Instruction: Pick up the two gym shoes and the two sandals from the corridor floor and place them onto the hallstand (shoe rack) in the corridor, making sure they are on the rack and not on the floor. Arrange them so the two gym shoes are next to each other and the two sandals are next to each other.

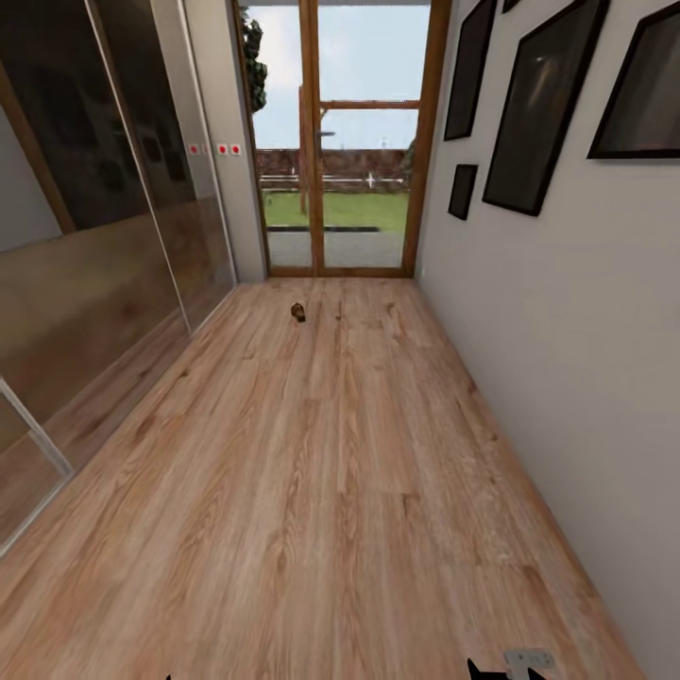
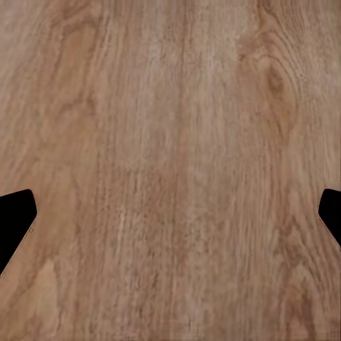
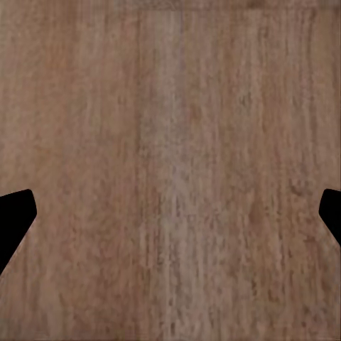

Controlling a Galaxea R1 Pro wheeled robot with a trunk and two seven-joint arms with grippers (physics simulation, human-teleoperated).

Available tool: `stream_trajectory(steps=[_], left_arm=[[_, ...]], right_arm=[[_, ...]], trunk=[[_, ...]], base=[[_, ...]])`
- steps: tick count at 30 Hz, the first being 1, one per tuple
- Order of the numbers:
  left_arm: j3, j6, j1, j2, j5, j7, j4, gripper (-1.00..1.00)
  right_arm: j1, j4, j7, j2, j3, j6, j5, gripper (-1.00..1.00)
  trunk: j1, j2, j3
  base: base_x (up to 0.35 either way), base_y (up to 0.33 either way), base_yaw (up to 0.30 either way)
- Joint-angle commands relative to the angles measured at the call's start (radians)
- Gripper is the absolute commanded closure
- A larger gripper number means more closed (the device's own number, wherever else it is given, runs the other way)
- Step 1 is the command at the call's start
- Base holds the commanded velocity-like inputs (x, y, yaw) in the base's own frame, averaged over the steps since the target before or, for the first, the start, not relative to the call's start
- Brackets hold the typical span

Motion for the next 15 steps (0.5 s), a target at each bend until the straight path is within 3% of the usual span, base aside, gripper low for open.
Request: stream_trajectory(steps=[1, 6, 15], left_arm=[[0.007, 0.001, -0.001, 0.0, 0.003, -0.01, 0.001, -1.0], [0.007, 0.001, -0.001, 0.0, 0.004, -0.01, 0.001, -1.0], [0.007, 0.001, -0.001, 0.0, 0.004, -0.01, 0.0, -1.0]], right_arm=[[-0.001, 0.001, 0.004, 0.0, 0.008, -0.003, -0.011, -1.0], [0.0, 0.001, 0.004, 0.0, 0.008, -0.003, -0.011, -1.0], [-0.001, 0.001, 0.003, 0.0, 0.008, -0.004, -0.011, -1.0]], trunk=[[0.0, 0.0, -0.001], [0.0, 0.0, -0.001], [0.0, 0.0, -0.001]], base=[[0.338, 0.0, 0.013], [0.338, 0.0, 0.075], [0.338, 0.0, 0.2]])
